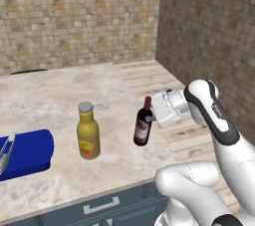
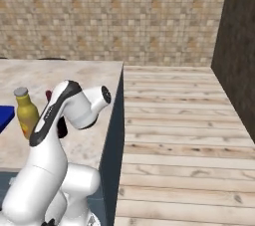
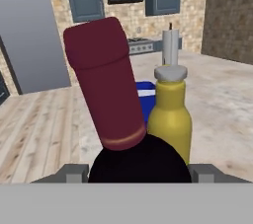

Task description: Place the drinks on the dining counter in a tight cluster.

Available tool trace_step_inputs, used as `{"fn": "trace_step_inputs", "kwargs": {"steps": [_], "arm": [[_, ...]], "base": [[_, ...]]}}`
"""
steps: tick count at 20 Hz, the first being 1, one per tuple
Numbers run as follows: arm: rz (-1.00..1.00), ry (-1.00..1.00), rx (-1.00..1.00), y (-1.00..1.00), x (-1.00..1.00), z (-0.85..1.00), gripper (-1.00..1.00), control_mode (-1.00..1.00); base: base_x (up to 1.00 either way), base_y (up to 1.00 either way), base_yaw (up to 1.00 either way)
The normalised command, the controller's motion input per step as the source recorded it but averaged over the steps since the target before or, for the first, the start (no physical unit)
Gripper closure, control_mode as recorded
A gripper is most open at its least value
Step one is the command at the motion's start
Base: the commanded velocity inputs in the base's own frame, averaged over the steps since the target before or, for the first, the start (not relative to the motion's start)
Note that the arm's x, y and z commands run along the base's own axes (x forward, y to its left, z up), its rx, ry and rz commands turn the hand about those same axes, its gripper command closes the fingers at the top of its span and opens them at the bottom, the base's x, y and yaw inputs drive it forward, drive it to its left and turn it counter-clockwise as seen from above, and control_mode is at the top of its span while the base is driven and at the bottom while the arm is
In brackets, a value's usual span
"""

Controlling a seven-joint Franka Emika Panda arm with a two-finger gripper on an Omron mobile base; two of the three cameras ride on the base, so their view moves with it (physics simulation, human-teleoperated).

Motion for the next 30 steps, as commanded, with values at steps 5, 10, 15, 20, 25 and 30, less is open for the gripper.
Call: {"fn": "trace_step_inputs", "kwargs": {"steps": [5,10,15,20,25,30], "arm": [[0.0,-0.01,0.01,0.18,0.32,-0.23,1.0,-1.0],[0.0,0.0,0.0,0.32,0.26,-0.01,1.0,-1.0],[0.0,0.0,0.0,0.22,0.11,0.02,1.0,-1.0],[0.0,0.0,0.0,0.11,0.11,0.0,1.0,-1.0],[0.0,0.0,0.0,0.2,0.11,-0.11,1.0,-1.0],[0.0,0.0,0.0,0.16,0.25,-0.13,1.0,-1.0]], "base": [[0.0,0.0,0.0],[0.0,0.0,0.0],[0.0,0.0,0.0],[0.0,0.0,0.0],[0.0,0.0,0.0],[0.0,0.0,0.0]]}}
